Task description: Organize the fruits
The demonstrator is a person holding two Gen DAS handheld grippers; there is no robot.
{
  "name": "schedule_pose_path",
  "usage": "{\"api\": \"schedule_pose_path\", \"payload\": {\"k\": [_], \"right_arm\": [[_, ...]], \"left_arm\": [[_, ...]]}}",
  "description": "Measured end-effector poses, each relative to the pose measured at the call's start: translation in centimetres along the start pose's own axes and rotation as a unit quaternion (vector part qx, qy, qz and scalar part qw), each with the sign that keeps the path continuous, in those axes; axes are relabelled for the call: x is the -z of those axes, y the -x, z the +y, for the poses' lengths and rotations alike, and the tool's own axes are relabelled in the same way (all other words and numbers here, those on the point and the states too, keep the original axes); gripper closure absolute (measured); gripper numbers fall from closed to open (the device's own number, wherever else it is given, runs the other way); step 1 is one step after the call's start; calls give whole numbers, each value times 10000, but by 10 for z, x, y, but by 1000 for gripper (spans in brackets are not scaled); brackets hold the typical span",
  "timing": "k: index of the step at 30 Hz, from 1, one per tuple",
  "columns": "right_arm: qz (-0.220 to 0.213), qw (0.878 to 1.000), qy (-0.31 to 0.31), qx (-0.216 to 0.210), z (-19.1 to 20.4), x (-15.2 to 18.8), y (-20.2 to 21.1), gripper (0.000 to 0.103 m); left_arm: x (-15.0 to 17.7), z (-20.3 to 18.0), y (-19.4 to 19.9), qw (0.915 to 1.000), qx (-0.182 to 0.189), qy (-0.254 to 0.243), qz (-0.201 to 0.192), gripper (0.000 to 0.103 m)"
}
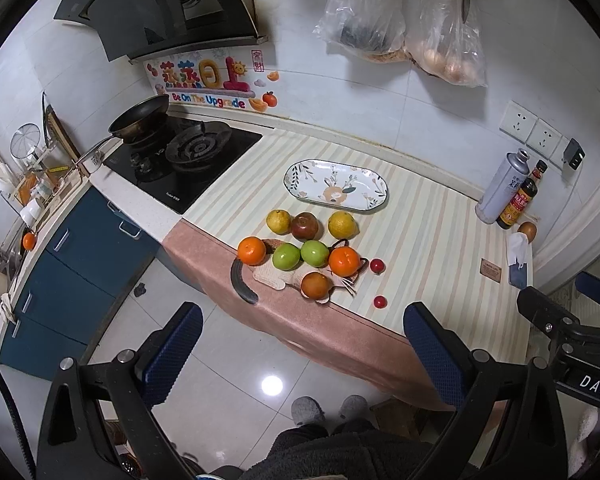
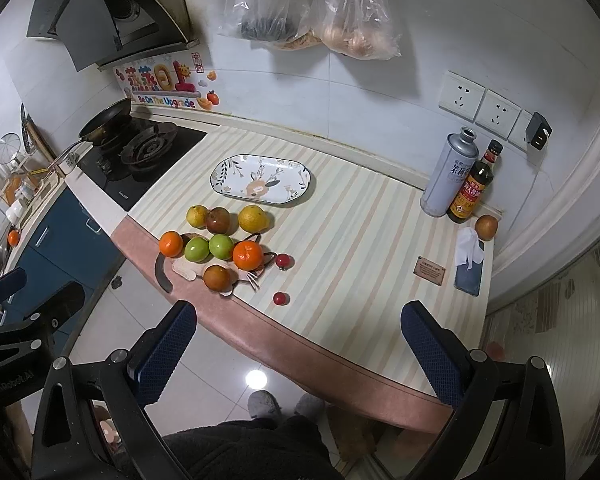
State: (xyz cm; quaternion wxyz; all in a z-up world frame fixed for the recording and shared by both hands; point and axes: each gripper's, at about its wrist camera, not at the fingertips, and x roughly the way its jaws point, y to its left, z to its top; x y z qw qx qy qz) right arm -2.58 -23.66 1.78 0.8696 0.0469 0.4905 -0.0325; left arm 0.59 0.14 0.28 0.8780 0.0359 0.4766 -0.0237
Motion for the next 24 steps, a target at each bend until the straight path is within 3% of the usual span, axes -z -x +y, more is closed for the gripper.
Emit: {"api": "schedule_pose_path", "payload": {"k": [24], "right_arm": [[-121, 9999, -37, -32, -6, -7, 8, 0]], "left_arm": [[-2, -7, 6, 10000, 27, 3, -54, 0]]}}
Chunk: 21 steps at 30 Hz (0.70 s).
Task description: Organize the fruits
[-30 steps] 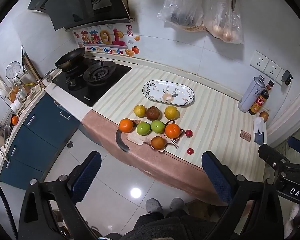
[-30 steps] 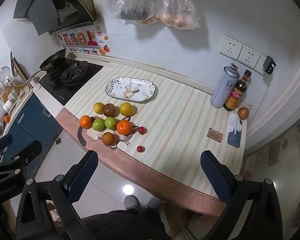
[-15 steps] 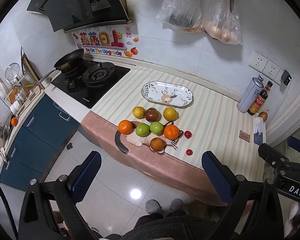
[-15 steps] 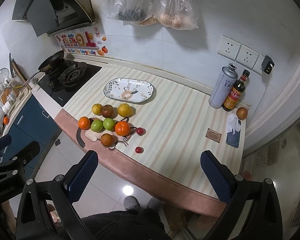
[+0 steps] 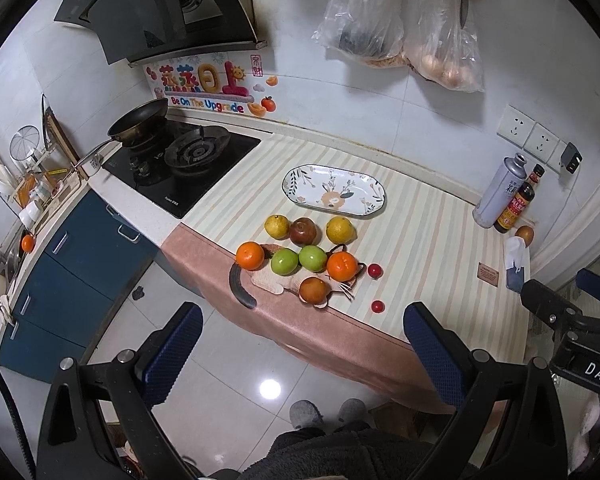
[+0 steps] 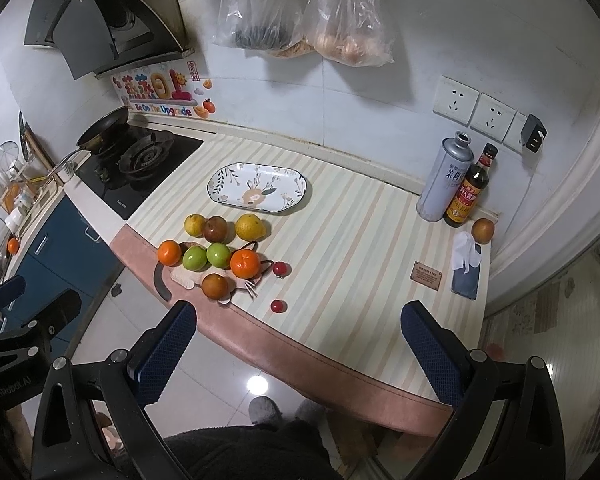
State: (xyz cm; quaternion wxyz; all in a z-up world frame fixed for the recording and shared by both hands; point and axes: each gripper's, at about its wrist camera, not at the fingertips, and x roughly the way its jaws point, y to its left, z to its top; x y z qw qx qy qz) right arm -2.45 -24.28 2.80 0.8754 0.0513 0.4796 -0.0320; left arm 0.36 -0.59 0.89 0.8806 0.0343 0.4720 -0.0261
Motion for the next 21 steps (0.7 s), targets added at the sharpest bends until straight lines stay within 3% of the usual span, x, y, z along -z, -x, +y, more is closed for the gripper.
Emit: {"api": "schedule_pose_path", "payload": {"k": [21], "right_arm": [[5, 10000, 49, -49, 6, -5, 5, 0]], "left_arm": [[-7, 3, 7, 9999, 11, 33, -109, 0]]}}
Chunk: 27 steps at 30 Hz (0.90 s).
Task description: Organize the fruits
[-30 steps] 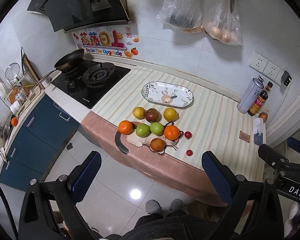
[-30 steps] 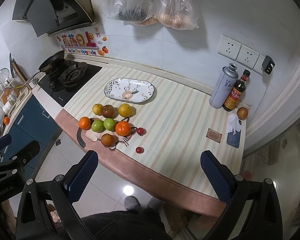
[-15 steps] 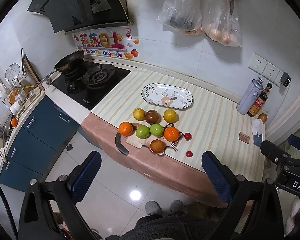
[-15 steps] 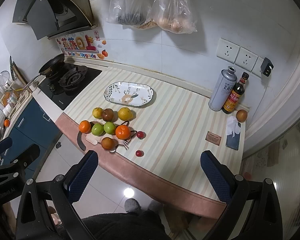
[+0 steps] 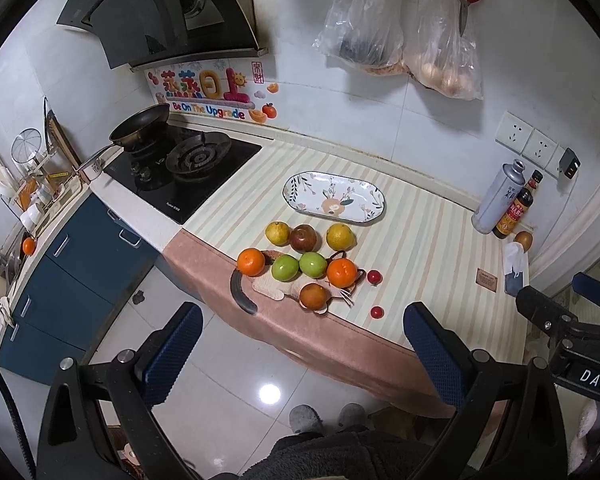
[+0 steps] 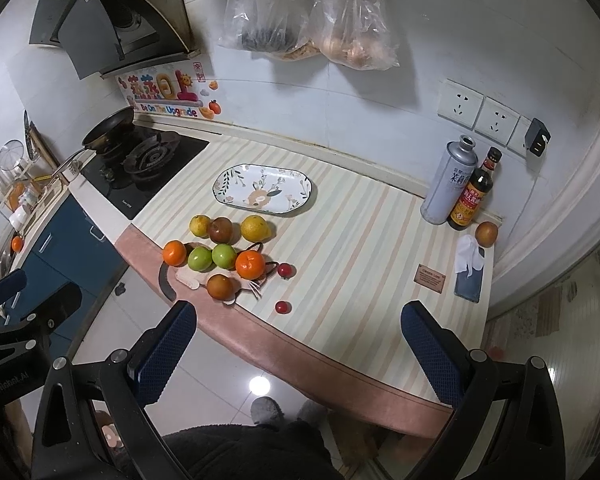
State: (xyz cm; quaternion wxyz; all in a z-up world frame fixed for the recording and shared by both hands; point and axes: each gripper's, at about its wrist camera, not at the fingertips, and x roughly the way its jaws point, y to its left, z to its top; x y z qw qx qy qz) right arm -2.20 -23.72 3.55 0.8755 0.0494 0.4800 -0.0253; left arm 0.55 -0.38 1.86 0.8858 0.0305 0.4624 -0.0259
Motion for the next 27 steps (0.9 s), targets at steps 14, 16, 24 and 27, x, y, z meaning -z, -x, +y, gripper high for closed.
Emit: {"api": "schedule_pose_path", "payload": {"k": [14, 16, 24, 27], "right_arm": [[-55, 10000, 3, -39, 3, 1, 4, 0], [-54, 10000, -3, -65, 3, 1, 5, 0], [-155, 9997, -104, -186, -6, 1, 4, 0], [-249, 9986, -212, -411, -13, -2, -1, 0]], "left_arm": [[0, 1, 2, 10000, 15, 6, -31, 0], [1, 3, 3, 10000, 30, 17, -14, 0], [2, 5, 9, 9999, 20, 115, -86, 0], [-2, 7, 2, 9995, -88, 222, -206, 0]]}}
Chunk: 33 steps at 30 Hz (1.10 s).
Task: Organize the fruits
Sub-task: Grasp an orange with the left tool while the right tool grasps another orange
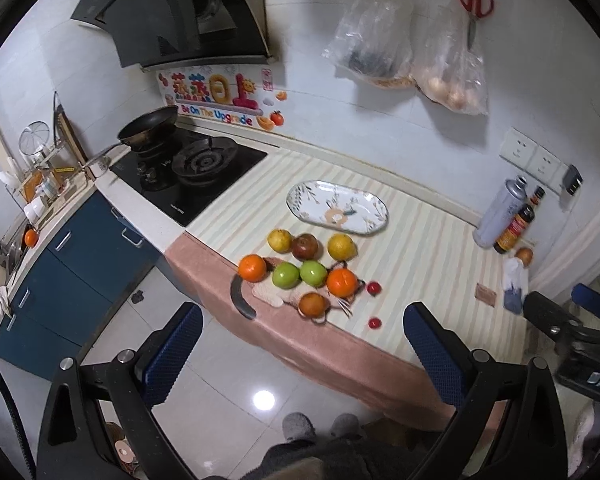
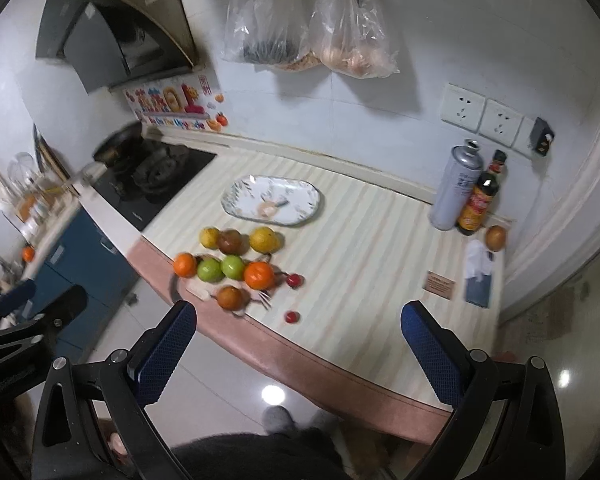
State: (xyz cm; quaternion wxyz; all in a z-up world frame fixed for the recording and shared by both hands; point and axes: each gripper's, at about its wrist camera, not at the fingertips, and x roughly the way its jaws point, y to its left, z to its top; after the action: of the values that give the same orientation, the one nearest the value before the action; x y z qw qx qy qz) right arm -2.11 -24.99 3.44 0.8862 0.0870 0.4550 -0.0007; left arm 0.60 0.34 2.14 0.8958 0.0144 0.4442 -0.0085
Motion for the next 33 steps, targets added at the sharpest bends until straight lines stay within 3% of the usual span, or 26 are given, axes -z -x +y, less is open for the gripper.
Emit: {"api": "schedule_pose_path", "payload": {"k": [3, 8, 14, 16, 20, 22, 29, 33], "right_arm": [[35, 9990, -80, -442, -8, -7, -32, 0], [627, 9937, -185, -908, -5, -13, -103, 0], [1259, 9857, -375, -1052, 10, -7, -204, 0], [1452, 9825, -470, -1065, 13, -5, -239, 3], [1990, 9698, -871, -1113, 18, 2, -323, 25], [2251, 9607, -1236, -1054, 16, 6, -360, 26], [2910, 9140, -2617, -1064, 13, 21, -457, 26], [3051, 9079, -2739, -869, 22, 26, -486, 26]], "left_arm": [[-5, 8, -18, 9991, -395, 108, -116, 0], [-8, 30, -57, 9938, -1069, 247, -167, 0], [-10, 75, -137, 9883, -1337, 478, 556, 0], [-12, 89, -168, 9866, -1284, 559, 839, 0], [-21, 119, -244, 9818, -873, 749, 1510, 5], [-23, 129, -279, 9764, -640, 862, 1873, 15], [-32, 147, -388, 9519, 342, 1096, 2841, 16], [-29, 141, -429, 9368, 660, 1030, 3277, 17]]}}
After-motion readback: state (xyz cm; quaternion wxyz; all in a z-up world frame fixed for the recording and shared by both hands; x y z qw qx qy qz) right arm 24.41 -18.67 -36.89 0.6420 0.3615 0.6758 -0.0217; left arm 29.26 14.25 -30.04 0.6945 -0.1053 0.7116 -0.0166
